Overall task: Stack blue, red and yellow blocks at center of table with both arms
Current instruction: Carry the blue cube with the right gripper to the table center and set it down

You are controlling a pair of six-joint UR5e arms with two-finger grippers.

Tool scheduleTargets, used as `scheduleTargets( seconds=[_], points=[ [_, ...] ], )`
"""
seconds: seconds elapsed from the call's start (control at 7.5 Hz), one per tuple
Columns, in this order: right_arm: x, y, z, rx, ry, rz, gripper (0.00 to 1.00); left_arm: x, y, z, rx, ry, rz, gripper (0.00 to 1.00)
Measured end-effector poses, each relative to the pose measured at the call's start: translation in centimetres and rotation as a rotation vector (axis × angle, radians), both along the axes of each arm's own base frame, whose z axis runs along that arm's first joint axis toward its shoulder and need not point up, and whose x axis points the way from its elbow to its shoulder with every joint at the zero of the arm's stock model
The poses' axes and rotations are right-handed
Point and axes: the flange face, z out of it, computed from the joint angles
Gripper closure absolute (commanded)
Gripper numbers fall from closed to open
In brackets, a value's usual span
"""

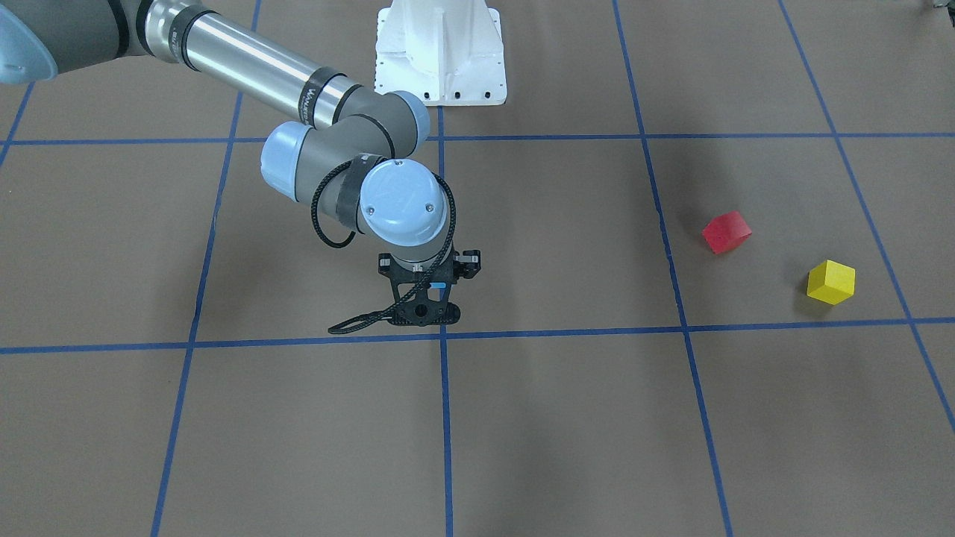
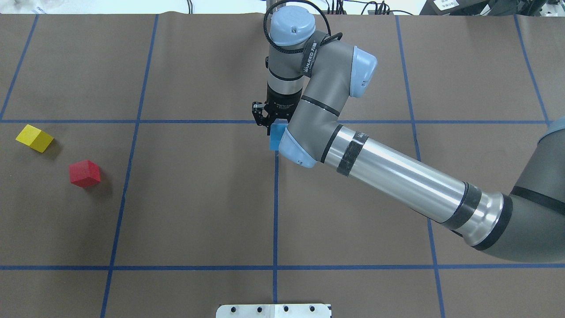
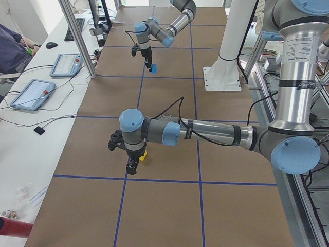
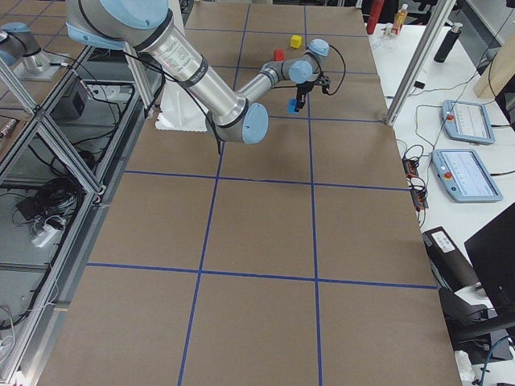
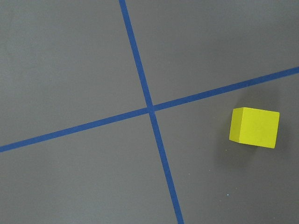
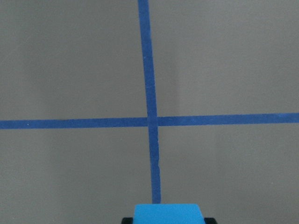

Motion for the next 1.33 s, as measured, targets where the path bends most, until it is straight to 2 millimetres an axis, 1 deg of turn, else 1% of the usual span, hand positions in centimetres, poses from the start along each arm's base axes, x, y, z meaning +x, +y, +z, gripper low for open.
scheduleTargets(
  seconds=[0.13, 0.27, 0.8, 0.93, 1.07, 1.2, 1.33],
  points=[
    [-1.1, 0.8, 0.3, 0.011, 0.011, -0.006, 1.00, 0.0, 0.0, 0.0, 0.000, 0.000, 0.000, 0.00],
    [-1.7, 1.2, 0.6, 0.017, 0.016, -0.009, 1.00, 0.0, 0.0, 0.0, 0.000, 0.000, 0.000, 0.00],
    [-2.7, 1.8, 0.7, 0.026, 0.009, -0.016, 1.00, 0.0, 0.0, 0.0, -0.001, 0.000, 0.000, 0.00],
    [-2.8, 1.9, 0.8, 0.026, 0.009, -0.018, 0.78, 0.0, 0.0, 0.1, -0.002, 0.000, 0.000, 0.00],
    [-2.9, 2.0, 0.8, 0.025, 0.010, -0.019, 0.43, 0.0, 0.0, 0.1, -0.002, 0.000, 0.000, 0.00],
    [-2.9, 2.0, 1.0, 0.025, 0.011, -0.020, 0.20, 0.0, 0.0, 0.1, -0.003, 0.000, 0.000, 0.00],
    [-2.9, 2.1, 1.2, 0.025, 0.012, -0.021, 0.02, 0.0, 0.0, 0.1, -0.003, 0.000, 0.000, 0.00]
  ],
)
